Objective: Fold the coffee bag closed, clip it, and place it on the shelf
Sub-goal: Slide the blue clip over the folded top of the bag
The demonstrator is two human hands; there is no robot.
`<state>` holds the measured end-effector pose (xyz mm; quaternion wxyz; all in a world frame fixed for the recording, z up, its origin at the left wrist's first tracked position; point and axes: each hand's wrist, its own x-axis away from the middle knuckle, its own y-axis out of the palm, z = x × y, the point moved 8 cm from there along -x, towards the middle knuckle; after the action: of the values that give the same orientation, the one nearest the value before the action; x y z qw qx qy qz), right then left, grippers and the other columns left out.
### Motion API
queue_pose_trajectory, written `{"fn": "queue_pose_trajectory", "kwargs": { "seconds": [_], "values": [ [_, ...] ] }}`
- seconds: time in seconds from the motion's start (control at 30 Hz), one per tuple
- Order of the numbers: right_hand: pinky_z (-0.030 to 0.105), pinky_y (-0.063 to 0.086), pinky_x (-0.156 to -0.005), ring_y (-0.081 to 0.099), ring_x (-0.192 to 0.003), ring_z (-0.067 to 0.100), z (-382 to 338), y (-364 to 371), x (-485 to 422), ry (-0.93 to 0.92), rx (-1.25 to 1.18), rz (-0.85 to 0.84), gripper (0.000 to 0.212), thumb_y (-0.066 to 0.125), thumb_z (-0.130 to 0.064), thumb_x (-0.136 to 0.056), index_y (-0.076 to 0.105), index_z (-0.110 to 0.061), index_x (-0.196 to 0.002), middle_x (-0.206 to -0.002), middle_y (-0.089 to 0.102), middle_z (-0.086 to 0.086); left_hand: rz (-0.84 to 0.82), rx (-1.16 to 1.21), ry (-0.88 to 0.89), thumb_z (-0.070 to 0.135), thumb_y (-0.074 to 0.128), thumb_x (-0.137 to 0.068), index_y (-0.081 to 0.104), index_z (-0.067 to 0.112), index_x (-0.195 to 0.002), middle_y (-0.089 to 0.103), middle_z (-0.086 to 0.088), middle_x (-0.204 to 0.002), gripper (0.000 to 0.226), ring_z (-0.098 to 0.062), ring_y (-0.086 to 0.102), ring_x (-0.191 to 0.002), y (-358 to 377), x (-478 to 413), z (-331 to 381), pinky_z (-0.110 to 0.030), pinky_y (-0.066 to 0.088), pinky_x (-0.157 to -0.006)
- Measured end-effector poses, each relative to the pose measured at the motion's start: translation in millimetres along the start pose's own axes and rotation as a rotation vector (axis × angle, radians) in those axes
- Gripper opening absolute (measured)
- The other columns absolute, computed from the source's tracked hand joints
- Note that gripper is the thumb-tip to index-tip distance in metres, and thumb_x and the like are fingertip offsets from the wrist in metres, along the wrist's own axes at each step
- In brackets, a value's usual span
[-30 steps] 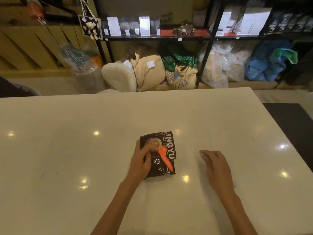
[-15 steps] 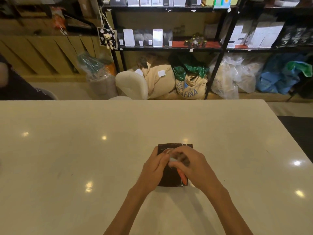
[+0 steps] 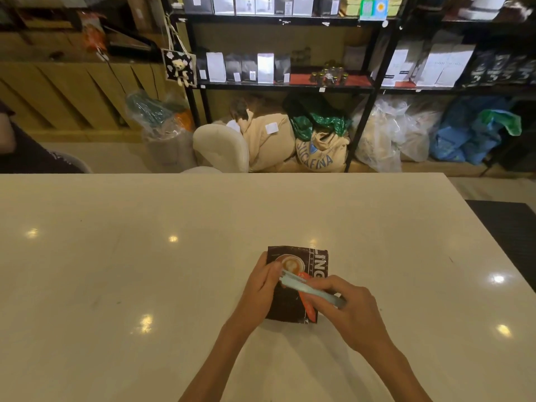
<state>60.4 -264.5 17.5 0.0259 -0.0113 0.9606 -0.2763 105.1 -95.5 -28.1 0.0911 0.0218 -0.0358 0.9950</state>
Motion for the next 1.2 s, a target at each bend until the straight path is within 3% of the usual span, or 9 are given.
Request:
{"fn": "queue_pose_trajectory", "kwargs": {
  "seconds": [0.17,0.27,0.4,0.53,0.63,0.77,0.87,1.07,1.2],
  "values": [
    [0.013,0.047,-0.058,0.065,-0.073,0.000,14,-7,11,0.169,-0.198,-0.200,0.017,0.068,-0.031,-0.089,0.076,-0.043,-0.098,-0.092,0.073,-0.021,0.057,0.012,0.003,0.032,0.040,-0.105,0.063,0.038,-0.107,0.069,0.005,-0.104,0.024,-0.018,0.068,-0.101,-11,-6,2,-0.035,0.058,-0.086],
    [0.016,0.047,-0.057,0.058,-0.058,0.004,17,-32,15,0.169,-0.247,-0.154,0.023,0.057,-0.038,-0.089,0.078,-0.036,-0.098,-0.079,0.071,-0.014,0.067,-0.037,0.022,0.043,0.038,-0.101,0.064,0.034,-0.090,0.063,0.006,-0.095,0.030,-0.021,0.066,-0.094,-15,-10,0,-0.040,0.057,-0.085],
    [0.016,0.052,-0.065,0.065,-0.072,0.006,8,-51,11,0.094,-0.248,-0.088,0.021,0.067,-0.005,-0.089,0.078,-0.021,-0.095,-0.095,0.073,-0.013,0.008,-0.087,0.046,0.038,0.035,-0.103,0.064,0.041,-0.093,0.057,0.012,-0.101,0.031,-0.014,0.062,-0.097,-3,-11,0,-0.034,0.051,-0.089],
    [0.018,0.055,-0.065,0.065,-0.066,0.011,16,-102,3,0.070,-0.264,0.112,0.019,0.071,-0.002,-0.081,0.078,-0.017,-0.091,-0.098,0.074,-0.005,0.009,-0.079,0.116,0.024,0.056,-0.099,0.058,0.036,-0.104,0.060,0.013,-0.107,0.013,-0.012,0.061,-0.104,-2,-12,-1,-0.027,0.048,-0.091],
    [0.015,0.055,-0.066,0.066,-0.067,0.008,38,-129,-8,0.102,-0.218,0.179,0.023,0.071,0.000,-0.085,0.077,-0.021,-0.092,-0.094,0.075,-0.004,0.034,-0.037,0.147,0.007,0.064,-0.093,0.047,0.037,-0.124,0.055,0.014,-0.123,0.047,-0.010,0.059,-0.113,-5,-10,-1,-0.025,0.049,-0.095],
    [0.012,0.053,-0.066,0.064,-0.067,0.005,53,-96,-29,0.177,-0.192,0.063,0.027,0.073,0.001,-0.085,0.079,-0.025,-0.087,-0.086,0.077,-0.005,0.021,0.069,0.082,0.015,0.068,-0.092,0.022,0.050,-0.142,0.046,-0.010,-0.140,0.077,-0.021,0.061,-0.120,0,-9,-5,-0.035,0.054,-0.097],
    [0.013,0.053,-0.068,0.066,-0.070,0.001,47,-57,-41,0.182,-0.180,-0.023,0.024,0.074,-0.005,-0.085,0.080,-0.029,-0.089,-0.087,0.078,-0.014,-0.002,0.083,0.063,0.023,0.070,-0.090,0.014,0.060,-0.144,0.050,-0.011,-0.137,0.086,-0.022,0.064,-0.117,5,-10,-9,-0.034,0.058,-0.090],
    [0.016,0.053,-0.061,0.069,-0.068,0.001,40,-15,-53,0.254,-0.397,-0.002,0.027,0.076,-0.015,-0.085,0.064,-0.020,-0.108,-0.092,0.078,0.004,0.097,0.173,0.049,0.021,0.073,-0.087,0.013,0.064,-0.142,0.055,-0.002,-0.133,0.092,-0.017,0.067,-0.114,-1,-9,-14,-0.028,0.059,-0.082],
    [0.020,0.055,-0.063,0.075,-0.081,0.015,41,0,-54,0.291,-0.457,0.013,0.037,0.077,-0.019,-0.084,0.056,-0.025,-0.114,-0.097,0.078,0.006,0.123,0.177,0.029,0.018,0.071,-0.088,0.009,0.065,-0.141,0.041,0.013,-0.141,0.094,0.001,0.059,-0.119,0,-7,-14,-0.020,0.056,-0.084]
  ]
}}
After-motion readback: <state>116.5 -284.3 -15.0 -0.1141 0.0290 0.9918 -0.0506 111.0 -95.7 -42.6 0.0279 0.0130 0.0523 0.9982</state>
